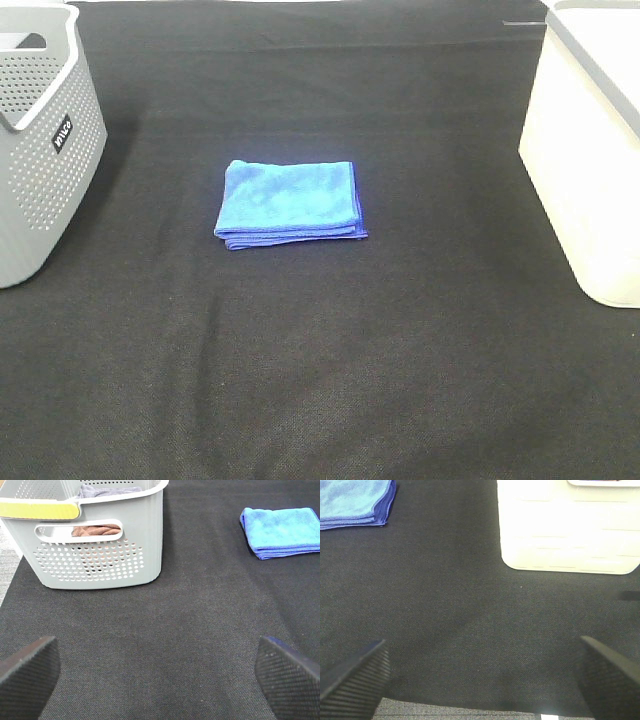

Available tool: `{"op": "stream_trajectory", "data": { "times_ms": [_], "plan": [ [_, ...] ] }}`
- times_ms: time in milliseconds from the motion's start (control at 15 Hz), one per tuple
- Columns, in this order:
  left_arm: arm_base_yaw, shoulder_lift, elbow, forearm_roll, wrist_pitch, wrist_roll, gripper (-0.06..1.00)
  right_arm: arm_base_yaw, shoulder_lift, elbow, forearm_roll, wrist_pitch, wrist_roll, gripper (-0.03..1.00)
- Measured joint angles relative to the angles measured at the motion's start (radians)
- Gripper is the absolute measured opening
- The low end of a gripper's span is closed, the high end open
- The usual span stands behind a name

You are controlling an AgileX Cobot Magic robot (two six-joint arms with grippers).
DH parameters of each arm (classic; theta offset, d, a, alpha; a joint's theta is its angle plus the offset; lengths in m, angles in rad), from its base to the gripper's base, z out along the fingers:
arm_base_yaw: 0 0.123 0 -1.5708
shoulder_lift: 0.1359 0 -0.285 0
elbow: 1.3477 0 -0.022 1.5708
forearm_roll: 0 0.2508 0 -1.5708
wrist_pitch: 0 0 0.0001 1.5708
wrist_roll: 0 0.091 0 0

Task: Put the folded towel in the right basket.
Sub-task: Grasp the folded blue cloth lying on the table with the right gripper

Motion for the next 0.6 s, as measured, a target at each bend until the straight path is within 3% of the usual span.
{"op": "stream_trajectory", "data": {
  "times_ms": [600],
  "plan": [
    [0.000,0.000,0.000,0.000,0.000,0.000,0.99,0.000,0.000,0.000,0.000,0.000,0.000,0.96]
  ]
}}
